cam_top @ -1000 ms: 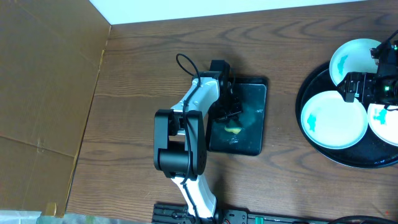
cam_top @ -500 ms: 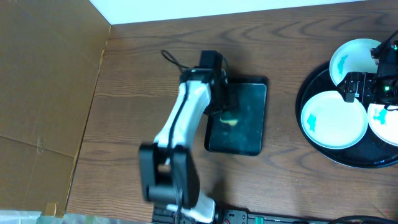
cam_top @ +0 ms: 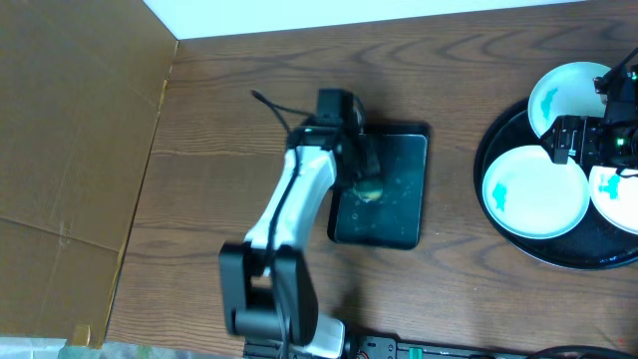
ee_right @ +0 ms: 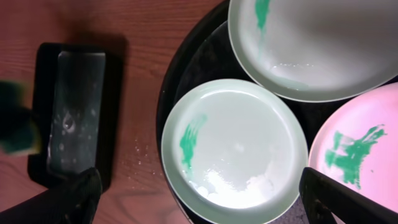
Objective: Clean dirty plates on tray and stack at the side
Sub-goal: 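Lift the sponge with the left gripper and carry it to the plates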
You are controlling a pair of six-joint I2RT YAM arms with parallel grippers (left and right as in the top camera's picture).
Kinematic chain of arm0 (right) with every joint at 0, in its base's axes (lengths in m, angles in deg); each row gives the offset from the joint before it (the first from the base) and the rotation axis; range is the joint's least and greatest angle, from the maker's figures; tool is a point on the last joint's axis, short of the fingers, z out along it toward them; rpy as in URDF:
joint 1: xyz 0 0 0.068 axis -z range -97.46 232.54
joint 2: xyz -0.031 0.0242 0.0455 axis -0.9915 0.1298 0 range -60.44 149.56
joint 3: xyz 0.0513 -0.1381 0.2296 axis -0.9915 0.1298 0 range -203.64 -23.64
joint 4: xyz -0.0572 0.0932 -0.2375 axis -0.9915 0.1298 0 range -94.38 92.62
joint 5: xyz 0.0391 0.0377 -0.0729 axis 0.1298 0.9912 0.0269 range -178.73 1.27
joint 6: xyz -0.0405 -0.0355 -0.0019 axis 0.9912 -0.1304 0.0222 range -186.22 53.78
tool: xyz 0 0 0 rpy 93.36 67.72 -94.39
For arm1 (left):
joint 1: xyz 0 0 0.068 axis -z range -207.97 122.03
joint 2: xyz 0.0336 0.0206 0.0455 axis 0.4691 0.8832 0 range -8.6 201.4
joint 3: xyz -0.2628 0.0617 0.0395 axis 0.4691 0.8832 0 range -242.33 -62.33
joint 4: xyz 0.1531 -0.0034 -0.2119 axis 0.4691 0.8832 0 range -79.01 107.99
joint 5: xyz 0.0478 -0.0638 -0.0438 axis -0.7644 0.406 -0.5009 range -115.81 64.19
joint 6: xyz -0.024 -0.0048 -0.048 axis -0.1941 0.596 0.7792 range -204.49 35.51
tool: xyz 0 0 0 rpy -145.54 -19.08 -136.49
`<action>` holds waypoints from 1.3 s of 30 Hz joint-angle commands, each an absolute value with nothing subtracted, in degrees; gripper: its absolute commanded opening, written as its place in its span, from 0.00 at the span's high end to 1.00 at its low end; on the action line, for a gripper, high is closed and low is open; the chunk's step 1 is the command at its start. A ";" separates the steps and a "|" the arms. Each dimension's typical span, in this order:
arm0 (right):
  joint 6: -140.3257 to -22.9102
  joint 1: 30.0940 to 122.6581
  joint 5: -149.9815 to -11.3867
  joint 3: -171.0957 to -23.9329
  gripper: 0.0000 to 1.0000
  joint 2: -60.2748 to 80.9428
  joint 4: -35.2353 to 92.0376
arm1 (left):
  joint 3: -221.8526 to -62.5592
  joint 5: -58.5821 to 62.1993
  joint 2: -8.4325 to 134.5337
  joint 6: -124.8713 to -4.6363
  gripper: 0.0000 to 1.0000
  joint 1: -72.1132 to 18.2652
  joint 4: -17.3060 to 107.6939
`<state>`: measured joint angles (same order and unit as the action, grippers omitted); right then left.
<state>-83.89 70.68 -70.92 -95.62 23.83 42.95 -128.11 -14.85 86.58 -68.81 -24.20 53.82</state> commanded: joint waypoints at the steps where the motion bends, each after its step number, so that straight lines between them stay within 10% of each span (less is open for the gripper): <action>1: -80.57 70.44 -72.63 -95.58 0.06 24.22 43.06 | -128.57 -15.52 87.96 -68.11 0.93 -24.31 56.18; 20: -69.31 70.49 -79.62 -95.10 0.06 38.28 37.99 | -133.81 -9.73 72.70 -62.71 0.93 -18.30 60.37; 29: -62.45 70.55 -77.07 -95.10 0.34 44.94 37.75 | -133.79 -9.75 81.38 -62.71 0.93 -10.67 56.85; 39: -57.73 71.32 -79.27 -95.10 0.34 50.41 36.98 | -133.79 -9.75 81.68 -59.48 0.93 -8.86 54.78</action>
